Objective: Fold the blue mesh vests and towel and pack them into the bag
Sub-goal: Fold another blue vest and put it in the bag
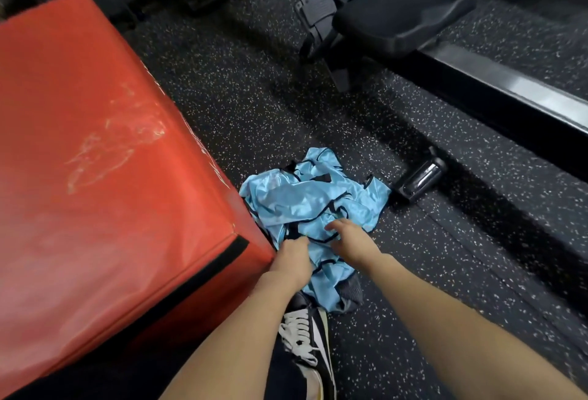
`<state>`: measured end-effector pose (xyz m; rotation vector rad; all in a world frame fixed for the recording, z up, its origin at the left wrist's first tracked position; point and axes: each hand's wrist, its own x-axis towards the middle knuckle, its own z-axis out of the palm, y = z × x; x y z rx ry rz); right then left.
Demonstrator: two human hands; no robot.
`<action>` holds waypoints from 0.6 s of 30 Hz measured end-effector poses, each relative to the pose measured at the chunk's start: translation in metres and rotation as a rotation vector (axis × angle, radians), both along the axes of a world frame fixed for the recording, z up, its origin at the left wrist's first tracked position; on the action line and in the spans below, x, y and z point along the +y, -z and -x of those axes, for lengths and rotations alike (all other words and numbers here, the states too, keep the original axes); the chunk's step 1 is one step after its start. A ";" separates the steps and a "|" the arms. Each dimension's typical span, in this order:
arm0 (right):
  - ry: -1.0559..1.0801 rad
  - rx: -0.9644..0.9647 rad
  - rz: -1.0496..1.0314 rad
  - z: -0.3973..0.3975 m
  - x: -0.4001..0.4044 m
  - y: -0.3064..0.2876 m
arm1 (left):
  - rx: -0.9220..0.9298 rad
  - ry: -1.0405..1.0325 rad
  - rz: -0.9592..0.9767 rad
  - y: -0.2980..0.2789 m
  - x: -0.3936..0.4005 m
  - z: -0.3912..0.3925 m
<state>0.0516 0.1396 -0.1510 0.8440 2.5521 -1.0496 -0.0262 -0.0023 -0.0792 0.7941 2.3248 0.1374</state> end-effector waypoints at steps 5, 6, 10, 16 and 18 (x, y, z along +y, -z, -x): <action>-0.069 -0.089 -0.068 0.007 0.000 0.006 | -0.058 -0.067 -0.039 0.009 0.000 0.006; -0.064 -0.078 -0.056 0.006 0.001 0.002 | -0.060 -0.075 -0.052 0.006 0.000 0.006; -0.094 0.004 0.024 0.001 0.005 -0.030 | -0.054 -0.081 -0.127 -0.015 -0.003 0.002; -0.050 0.125 0.088 -0.008 0.014 -0.138 | 0.006 -0.124 -0.275 -0.079 -0.008 -0.016; -0.062 0.205 0.060 -0.010 0.011 -0.182 | 0.025 -0.134 -0.358 -0.105 -0.012 -0.021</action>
